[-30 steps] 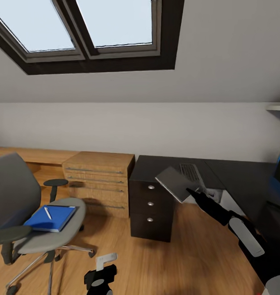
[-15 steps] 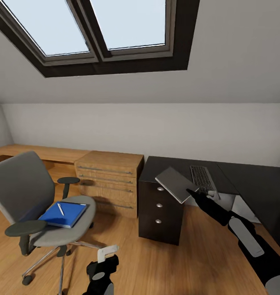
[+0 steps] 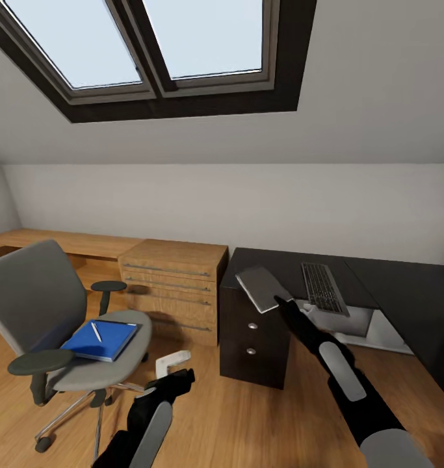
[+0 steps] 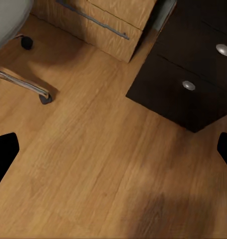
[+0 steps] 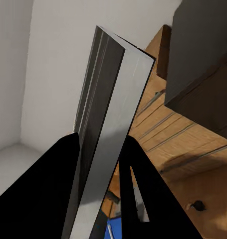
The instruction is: In the bedroom, organize the workspace by keeping the computer under the desk, ensuring the monitor is on the desk, placing the keyboard on the desk next to the monitor, placing the mouse on the desk next to the keyboard, moving the folder from the swivel chair onto the desk next to the mouse, stacking the notebook on top of the folder with the pen on top of the notebook, and positioning the swivel chair next to the desk.
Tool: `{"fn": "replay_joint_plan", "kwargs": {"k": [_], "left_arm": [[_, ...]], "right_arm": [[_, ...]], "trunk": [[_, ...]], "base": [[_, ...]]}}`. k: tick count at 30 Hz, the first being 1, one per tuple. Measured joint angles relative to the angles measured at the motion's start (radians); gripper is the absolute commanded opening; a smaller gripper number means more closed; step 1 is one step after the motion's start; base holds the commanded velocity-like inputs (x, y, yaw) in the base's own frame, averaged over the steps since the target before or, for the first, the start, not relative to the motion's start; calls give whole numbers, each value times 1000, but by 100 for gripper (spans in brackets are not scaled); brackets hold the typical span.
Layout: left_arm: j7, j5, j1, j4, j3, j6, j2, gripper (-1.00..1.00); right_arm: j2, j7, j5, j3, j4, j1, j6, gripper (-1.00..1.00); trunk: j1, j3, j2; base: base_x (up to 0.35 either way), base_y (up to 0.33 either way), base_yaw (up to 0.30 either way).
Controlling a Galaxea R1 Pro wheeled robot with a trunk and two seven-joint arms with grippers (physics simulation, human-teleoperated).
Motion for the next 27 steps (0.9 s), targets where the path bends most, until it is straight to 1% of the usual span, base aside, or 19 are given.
{"fn": "replay_joint_plan", "kwargs": {"k": [1,2,3,4,5,6,7,8,9,10,11,14,15,19,21,22,25,27], "left_arm": [[-1,9,0,-13,18,11,0,100],[-1,13,0,-18,28,15,0,100],[-1,22,0,-25,47,22,0,100],[-1,27,0,-27,56,24,0,100],[-1,36,0,-30,68,27,1,100],[-1,41,0,-31,73,28,1,100],[-1,50,0,-32,80,30,4,100],[-1,61,0,-29,89,32,15,100],[-1,64,0,-27,91,33,17,100],[-1,65,0,-25,92,33,18,100],[-1,66,0,-19,92,33,20,100],[-1,67,0,0,94,32,21,100],[-1,67,0,7,95,32,21,100],[-1,68,0,16,94,31,22,100],[-1,68,0,18,94,30,22,100],[-1,68,0,19,94,30,22,100],[-2,69,0,20,94,30,22,100],[-2,69,0,20,94,30,22,100]], "right_arm": [[23,-16,-2,-1,0,-10,-14,-100],[36,-24,0,-2,0,-14,-21,-100],[60,-38,-1,-3,0,-20,-34,-100],[71,-45,0,-3,1,-22,-42,-100],[88,-60,1,-4,2,-25,-62,-100],[95,-69,2,-4,5,-26,-74,-100],[105,-85,4,-3,19,-27,-103,-100],[127,-115,4,2,78,-29,-196,-100],[142,-123,3,4,100,-29,-236,-100],[152,-125,4,4,110,-29,-254,-100],[170,-128,6,4,126,-29,-285,-100],[195,-131,9,7,146,-29,-330,-100],[201,-132,9,15,152,-29,-346,-100],[210,-134,8,33,160,-30,-390,-100],[212,-135,7,38,165,-30,-438,-100],[213,-135,6,40,172,-30,-476,-100],[215,-135,2,44,192,-30,-543,-100],[216,-134,1,46,200,-30,-563,-100]], "trunk": [[0,0,0],[0,0,0],[0,0,0],[0,0,0],[0,0,0],[0,0,0],[0,0,0],[0,0,0],[0,0,0],[0,0,0],[0,0,0],[0,0,0],[0,0,0],[0,0,0],[0,0,0],[0,0,0],[0,0,0],[0,0,0]], "base": [[0,0,0],[0,0,0],[0,0,0],[0,0,0],[0,0,0],[0,0,0],[0,0,0],[0,0,0],[0,0,0],[0,0,0],[0,0,0],[0,0,0],[0,0,0],[0,0,0],[0,0,0],[0,0,0],[0,0,0],[0,0,0]]}}
